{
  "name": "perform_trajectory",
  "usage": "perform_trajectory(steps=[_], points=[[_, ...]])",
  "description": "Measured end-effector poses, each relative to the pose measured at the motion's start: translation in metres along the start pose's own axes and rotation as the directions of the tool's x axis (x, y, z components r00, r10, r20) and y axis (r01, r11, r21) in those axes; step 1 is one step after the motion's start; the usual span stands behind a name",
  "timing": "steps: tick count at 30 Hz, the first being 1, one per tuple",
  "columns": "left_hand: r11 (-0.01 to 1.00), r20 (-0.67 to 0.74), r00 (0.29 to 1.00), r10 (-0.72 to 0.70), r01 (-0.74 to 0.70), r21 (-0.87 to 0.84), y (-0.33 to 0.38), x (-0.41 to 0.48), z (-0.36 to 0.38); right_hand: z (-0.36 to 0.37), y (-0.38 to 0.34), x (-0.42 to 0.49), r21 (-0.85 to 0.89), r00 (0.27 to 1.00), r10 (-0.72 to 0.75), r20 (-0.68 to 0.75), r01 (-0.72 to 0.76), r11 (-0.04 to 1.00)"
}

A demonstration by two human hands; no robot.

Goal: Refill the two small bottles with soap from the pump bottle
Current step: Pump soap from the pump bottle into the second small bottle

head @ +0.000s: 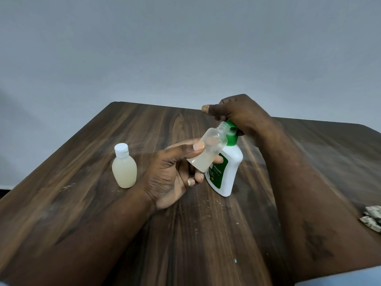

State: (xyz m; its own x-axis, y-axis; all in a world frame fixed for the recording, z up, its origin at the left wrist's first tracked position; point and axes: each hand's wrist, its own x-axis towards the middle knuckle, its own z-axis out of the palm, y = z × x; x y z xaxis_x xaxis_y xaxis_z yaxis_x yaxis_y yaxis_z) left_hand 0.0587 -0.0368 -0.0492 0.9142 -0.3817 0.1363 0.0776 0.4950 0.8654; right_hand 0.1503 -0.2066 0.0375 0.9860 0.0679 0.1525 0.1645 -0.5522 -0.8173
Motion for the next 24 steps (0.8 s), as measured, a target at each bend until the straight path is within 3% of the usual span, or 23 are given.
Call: perform_trajectory(steps=[24], points=[[1.0, -0.005, 1.0, 0.008, -0.008, 0.01, -0.0006, 0.0008, -0.0017, 0.0004, 0.0005, -0.0009, -0.009, 1.0, 0.024, 0.018, -0.024, 1.0]])
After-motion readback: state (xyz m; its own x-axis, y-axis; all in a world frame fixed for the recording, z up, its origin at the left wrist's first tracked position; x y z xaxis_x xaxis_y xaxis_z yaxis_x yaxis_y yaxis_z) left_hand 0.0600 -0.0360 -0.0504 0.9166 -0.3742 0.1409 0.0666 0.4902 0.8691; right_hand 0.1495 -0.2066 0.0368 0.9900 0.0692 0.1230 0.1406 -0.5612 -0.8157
